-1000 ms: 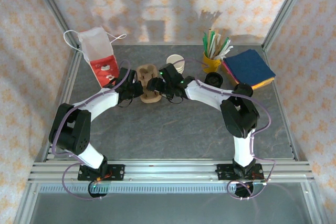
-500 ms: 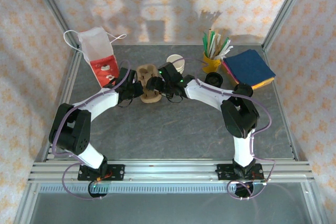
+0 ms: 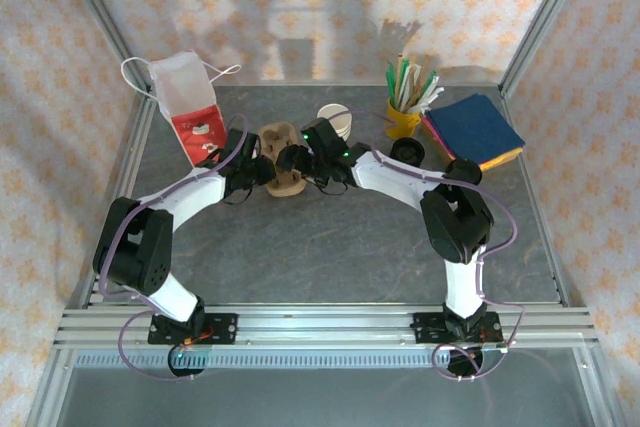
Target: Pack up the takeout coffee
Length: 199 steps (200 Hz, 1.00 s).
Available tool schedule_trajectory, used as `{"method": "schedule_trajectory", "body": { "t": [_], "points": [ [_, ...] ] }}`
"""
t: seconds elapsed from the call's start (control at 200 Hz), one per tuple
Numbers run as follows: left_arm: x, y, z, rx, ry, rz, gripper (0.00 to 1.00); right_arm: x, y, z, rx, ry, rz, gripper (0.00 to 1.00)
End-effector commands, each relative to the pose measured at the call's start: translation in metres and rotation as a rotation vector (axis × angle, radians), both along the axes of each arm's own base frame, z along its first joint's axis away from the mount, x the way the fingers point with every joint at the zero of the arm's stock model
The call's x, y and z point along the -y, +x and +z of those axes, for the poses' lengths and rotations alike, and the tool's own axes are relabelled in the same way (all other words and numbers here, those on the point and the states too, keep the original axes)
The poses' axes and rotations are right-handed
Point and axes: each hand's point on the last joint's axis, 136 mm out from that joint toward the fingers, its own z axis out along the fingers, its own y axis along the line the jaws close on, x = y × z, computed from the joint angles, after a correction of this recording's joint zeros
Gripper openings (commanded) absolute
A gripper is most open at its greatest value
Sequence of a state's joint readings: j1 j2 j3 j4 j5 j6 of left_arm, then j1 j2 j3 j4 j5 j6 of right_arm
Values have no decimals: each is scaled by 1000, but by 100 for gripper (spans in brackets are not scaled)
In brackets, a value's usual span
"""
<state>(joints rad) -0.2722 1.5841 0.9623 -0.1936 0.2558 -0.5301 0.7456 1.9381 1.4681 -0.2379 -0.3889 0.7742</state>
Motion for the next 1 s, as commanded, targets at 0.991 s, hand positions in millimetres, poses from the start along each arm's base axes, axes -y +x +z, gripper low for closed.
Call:
{"method": "schedule_trajectory", "body": {
  "t": [0.991],
  "points": [
    [15, -1, 34, 79, -225, -27, 28, -7, 2, 29, -4, 234, -19, 79]
  ]
}}
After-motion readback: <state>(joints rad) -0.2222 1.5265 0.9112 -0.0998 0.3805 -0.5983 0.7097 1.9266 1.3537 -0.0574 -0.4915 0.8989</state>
